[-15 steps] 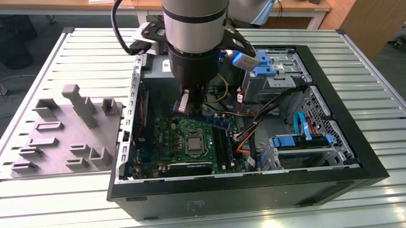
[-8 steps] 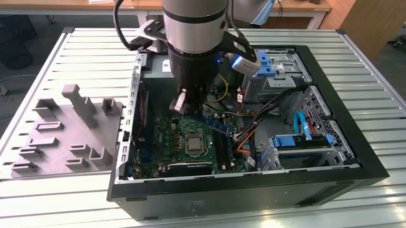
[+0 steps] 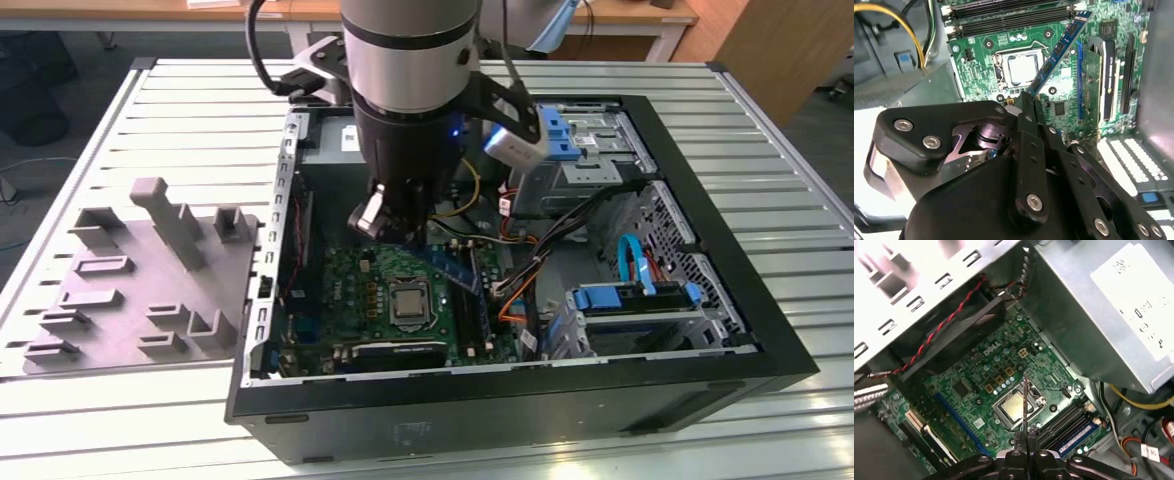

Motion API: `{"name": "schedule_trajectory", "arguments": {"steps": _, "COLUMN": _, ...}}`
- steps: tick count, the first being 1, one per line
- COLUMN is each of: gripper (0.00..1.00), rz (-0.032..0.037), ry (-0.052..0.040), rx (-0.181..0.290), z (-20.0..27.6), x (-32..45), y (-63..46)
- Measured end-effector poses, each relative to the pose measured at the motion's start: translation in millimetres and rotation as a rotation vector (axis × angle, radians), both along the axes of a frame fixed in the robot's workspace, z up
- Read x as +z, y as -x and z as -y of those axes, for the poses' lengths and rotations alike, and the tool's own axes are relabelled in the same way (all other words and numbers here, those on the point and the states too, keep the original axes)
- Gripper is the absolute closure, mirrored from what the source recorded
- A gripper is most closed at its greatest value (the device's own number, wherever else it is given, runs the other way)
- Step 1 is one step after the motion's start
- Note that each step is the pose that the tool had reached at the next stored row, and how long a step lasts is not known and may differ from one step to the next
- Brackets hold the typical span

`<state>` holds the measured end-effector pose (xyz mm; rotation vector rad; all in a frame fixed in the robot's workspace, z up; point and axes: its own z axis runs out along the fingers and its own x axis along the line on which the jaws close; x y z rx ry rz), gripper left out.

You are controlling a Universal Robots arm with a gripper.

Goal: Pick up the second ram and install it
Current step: 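Insert the second ram into the second slot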

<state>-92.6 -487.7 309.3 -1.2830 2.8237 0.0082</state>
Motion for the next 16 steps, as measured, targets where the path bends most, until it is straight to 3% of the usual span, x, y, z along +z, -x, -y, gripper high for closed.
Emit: {"name": "schedule_trajectory", "arguments": {"steps": 16, "gripper": 0.87, "rz": 0.0, "ry": 0.0, "rx": -0.291, "z": 0.0, "x": -0.9, "y": 0.0}}
